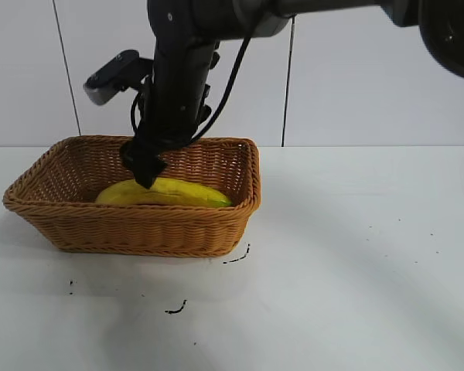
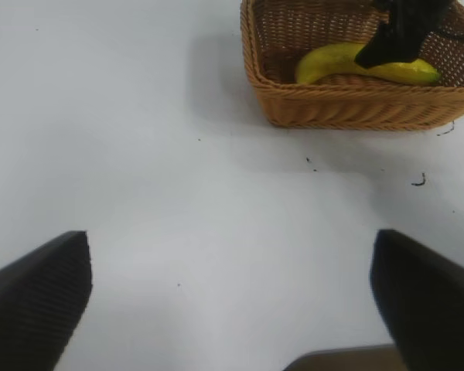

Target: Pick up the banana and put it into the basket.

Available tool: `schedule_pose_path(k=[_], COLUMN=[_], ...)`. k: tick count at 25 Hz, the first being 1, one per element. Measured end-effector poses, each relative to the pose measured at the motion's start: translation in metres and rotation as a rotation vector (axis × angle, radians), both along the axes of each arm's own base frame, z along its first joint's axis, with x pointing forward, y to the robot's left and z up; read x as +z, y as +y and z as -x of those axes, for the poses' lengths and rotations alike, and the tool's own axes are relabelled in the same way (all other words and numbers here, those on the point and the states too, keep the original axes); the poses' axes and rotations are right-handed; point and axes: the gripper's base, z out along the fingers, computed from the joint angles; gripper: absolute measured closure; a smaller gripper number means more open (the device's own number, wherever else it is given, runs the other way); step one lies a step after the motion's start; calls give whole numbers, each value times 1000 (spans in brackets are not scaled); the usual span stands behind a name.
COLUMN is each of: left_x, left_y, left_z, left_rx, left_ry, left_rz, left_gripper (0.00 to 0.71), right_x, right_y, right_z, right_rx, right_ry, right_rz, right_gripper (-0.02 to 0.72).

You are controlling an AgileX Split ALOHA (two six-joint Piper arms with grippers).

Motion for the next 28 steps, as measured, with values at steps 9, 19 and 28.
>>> schedule_pose_path(k=[9,19,28], left_x=[0,0,0], left_y=[0,0,0], left_z=[0,0,0], left_rx=[0,0,0], left_ry=[0,0,0], left_rz=[0,0,0], left_gripper=[15,15,15], right_x=[2,1,13], right_y=[-108,-257,-302], right_z=[-56,-92,-82], right_rx=[-285,-555,-632], right_ry=[55,79,100], right_rz=[-7,13,19], right_gripper=[36,36,36])
